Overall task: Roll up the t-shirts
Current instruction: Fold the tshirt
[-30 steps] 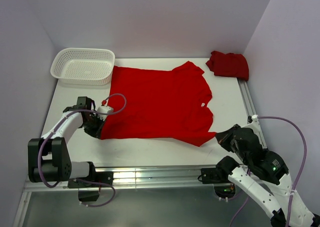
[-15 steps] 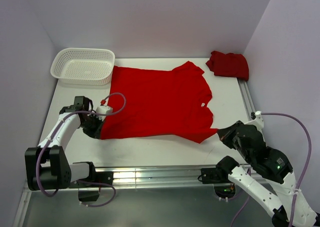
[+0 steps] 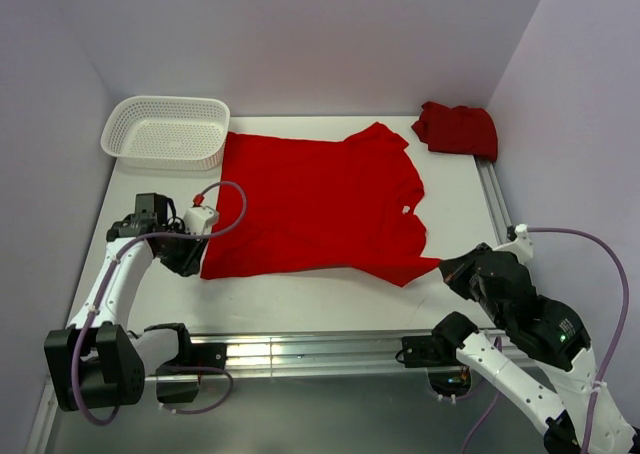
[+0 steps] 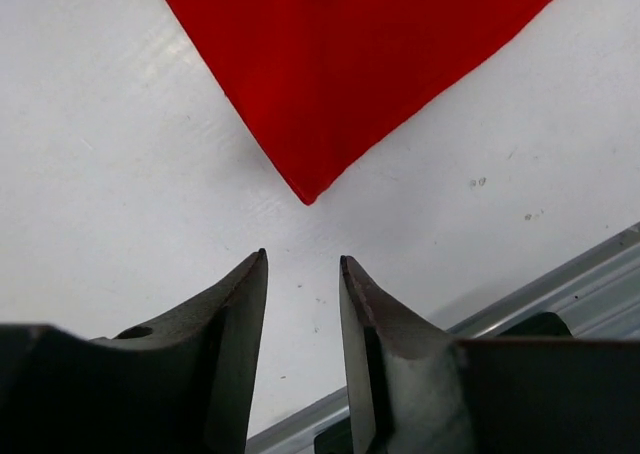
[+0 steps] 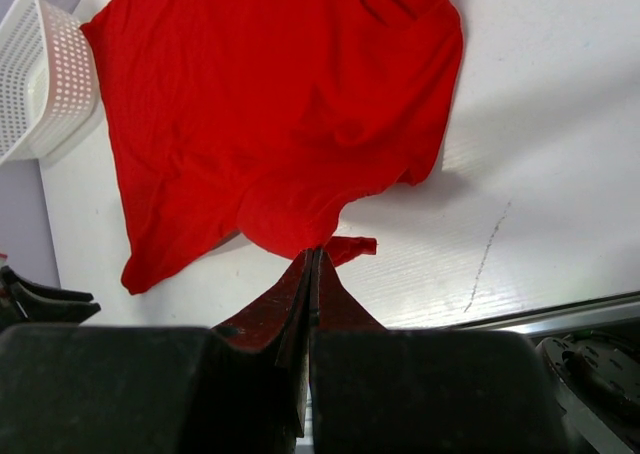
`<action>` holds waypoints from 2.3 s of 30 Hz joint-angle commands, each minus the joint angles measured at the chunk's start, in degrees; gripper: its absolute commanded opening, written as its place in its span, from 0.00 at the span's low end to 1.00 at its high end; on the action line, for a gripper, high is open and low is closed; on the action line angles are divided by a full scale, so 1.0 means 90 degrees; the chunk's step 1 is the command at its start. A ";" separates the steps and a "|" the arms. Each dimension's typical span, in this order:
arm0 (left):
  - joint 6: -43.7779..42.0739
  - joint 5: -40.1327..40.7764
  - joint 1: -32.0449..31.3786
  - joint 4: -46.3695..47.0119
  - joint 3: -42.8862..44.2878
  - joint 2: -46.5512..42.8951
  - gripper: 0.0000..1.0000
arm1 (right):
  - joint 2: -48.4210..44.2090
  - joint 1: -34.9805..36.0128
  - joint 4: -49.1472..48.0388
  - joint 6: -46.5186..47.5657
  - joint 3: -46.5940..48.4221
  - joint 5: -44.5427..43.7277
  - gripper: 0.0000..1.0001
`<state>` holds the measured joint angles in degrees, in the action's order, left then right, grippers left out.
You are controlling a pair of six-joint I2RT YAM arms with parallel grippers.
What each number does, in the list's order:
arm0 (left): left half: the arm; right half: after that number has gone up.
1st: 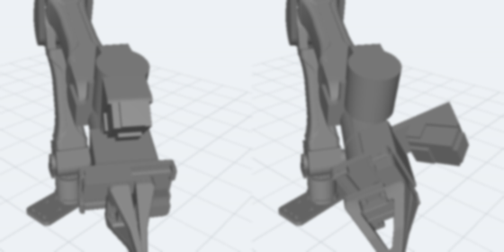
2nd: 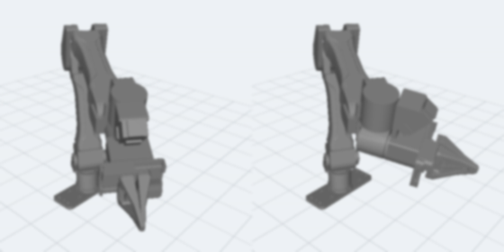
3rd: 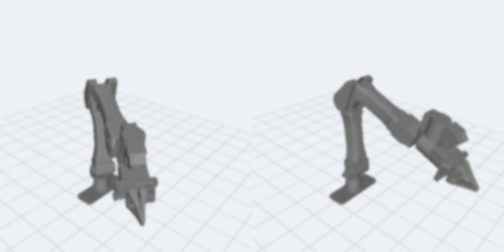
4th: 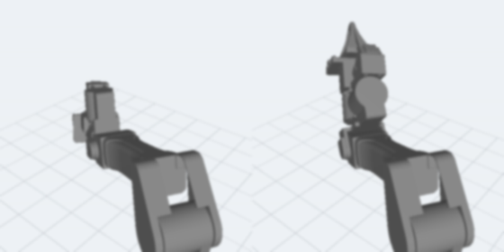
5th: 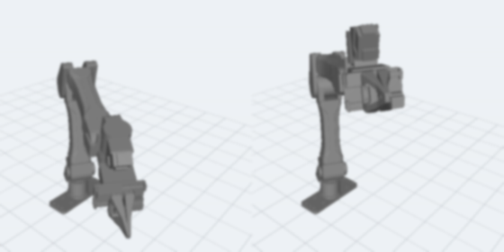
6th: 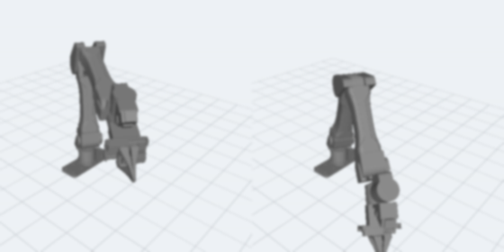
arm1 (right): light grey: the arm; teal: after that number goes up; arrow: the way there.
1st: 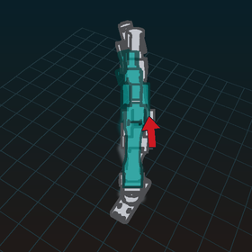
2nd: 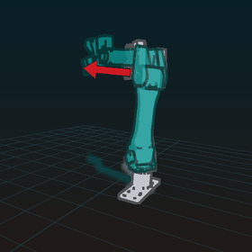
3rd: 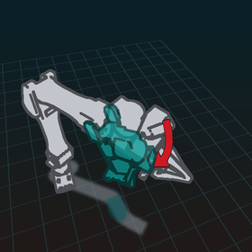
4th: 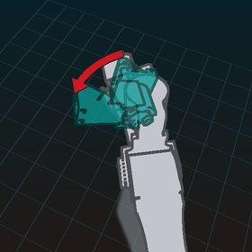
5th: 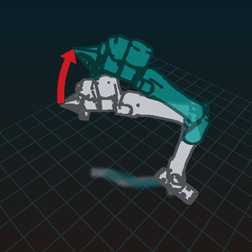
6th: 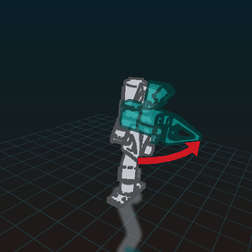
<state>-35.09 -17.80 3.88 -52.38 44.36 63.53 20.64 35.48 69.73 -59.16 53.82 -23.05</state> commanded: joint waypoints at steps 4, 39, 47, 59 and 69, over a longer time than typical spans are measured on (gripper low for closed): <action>-0.0202 -0.0112 -0.0216 0.0234 0.0042 -0.0076 0.42 | -0.0019 0.0032 -0.0180 -0.0097 -0.0131 -0.0174 0.00; -0.2302 0.0728 -0.1456 0.1885 -0.1540 -0.0398 0.46 | 0.0450 0.0032 -0.0727 0.0049 -0.0433 -0.0027 0.00; -0.2370 0.0776 -0.1515 0.2128 -0.1852 -0.0233 0.47 | 0.0441 0.0032 -0.0737 0.0040 -0.0482 -0.0037 0.00; -0.2185 0.0757 -0.1515 0.2314 -0.1814 -0.0183 0.14 | 0.0489 0.0022 -0.0629 0.0069 -0.0356 -0.0144 0.00; -0.2244 0.0152 -0.1437 0.1134 -0.0994 0.0099 0.00 | 0.0509 0.0022 -0.0171 0.0050 0.0035 -0.0417 0.00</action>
<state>-54.59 -12.29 -9.47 -36.99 31.88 63.24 24.82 35.48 66.54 -59.02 51.42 -23.81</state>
